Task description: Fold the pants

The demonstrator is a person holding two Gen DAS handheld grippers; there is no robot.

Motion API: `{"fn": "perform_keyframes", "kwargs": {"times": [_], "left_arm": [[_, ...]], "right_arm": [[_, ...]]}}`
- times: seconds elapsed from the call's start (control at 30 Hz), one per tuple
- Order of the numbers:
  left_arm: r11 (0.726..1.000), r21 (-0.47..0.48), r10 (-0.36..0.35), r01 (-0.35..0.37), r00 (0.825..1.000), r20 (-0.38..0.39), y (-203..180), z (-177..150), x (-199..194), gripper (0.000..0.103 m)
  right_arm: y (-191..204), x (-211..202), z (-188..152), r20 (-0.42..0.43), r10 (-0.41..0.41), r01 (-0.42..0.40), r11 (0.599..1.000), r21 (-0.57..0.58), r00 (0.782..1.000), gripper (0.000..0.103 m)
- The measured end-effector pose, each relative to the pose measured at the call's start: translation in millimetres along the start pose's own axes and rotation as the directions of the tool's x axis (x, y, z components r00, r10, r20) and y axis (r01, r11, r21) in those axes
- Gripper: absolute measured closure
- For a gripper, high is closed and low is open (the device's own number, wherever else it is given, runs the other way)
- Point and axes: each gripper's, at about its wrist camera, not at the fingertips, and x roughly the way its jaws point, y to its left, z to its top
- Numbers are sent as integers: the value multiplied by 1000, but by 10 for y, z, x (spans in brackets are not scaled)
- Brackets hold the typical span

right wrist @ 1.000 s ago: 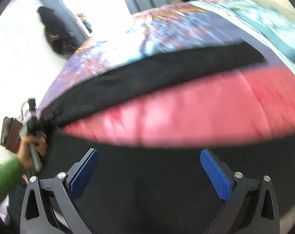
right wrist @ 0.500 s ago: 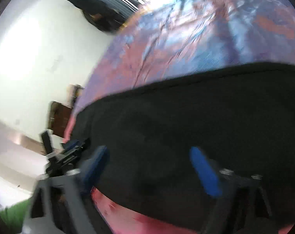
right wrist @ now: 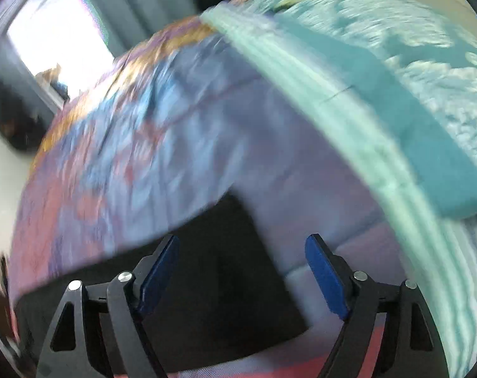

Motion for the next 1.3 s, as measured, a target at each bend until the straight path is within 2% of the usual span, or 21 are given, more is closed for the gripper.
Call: {"fn": "perform_keyframes", "kwargs": {"times": [0.07,0.1,0.2,0.23,0.3,0.33,0.37,0.4,0.5,0.6,0.7,0.8,0.87,0.93,0.97,1.03,1.07,1.1,1.13,1.2,1.3], "left_arm": [[1000,1,2,-2,1000,0,-4,2,2,0],[1000,2,4,-4,1000,0,-8,3,2,0],[1000,4,7,-7,1000,0,-14,6,6,0],[1000,4,8,-8,1000,-1,-15,7,8,0],[1000,5,10,-10,1000,-2,-20,7,15,0],[1000,6,13,-13,1000,-2,-25,7,19,0],[1000,7,18,-18,1000,-3,-33,9,23,0],[1000,9,21,-21,1000,-4,-37,12,26,1],[1000,10,24,-24,1000,-8,-45,19,32,0],[999,11,32,-32,999,-17,-59,34,33,0],[999,6,45,-45,998,-53,-71,79,48,0],[995,23,103,-101,987,-120,-127,165,5,0],[987,57,159,-151,976,-151,-187,228,-109,1],[986,70,159,-151,979,-126,-212,247,-309,1],[989,77,137,-130,985,-102,-214,232,-460,1],[991,92,103,-96,992,-72,-193,158,-720,1],[992,95,94,-88,994,-64,-173,112,-806,1],[992,96,83,-77,995,-55,-140,43,-913,1],[993,96,73,-68,996,-48,-101,-35,-1002,1],[994,95,60,-56,997,-38,-7,-229,-1147,1],[992,111,63,-58,997,-40,118,-541,-1211,1]], "right_arm": [[-18,-22,133,24,14,-14,1000,0,1000,9],[31,49,177,-2,7,-7,1000,-21,1000,8],[155,353,194,-130,-56,46,996,-83,990,8],[222,537,149,-218,-96,75,992,-102,971,10],[352,626,129,-231,-173,139,978,-159,958,27],[434,587,107,-212,-151,111,976,-186,965,42],[491,522,89,-207,-108,67,978,-198,972,71],[527,435,70,-196,-94,52,976,-213,976,90],[663,53,-56,-128,-55,15,956,-294,990,91],[752,-592,-297,-27,22,-31,933,-357,999,92],[842,-1327,-797,84,100,-55,901,-429,991,94],[819,-2006,-1568,144,146,-70,897,-437,979,95],[807,-2252,-2164,174,83,4,894,-448,981,95],[760,-2303,-2591,161,16,56,901,-431,987,95],[681,-2255,-2760,136,-26,80,910,-407,990,95],[489,-2157,-3093,86,-134,155,933,-326,987,82],[378,-2075,-3212,26,-215,214,941,-264,976,52],[298,-2041,-3250,-8,-251,243,943,-227,968,31],[204,-2082,-3318,-17,-276,269,949,-165,961,31],[106,-2373,-3385,79,-276,280,959,-39,958,29],[171,-2774,-3462,232,-249,245,968,44,940,13]]}}
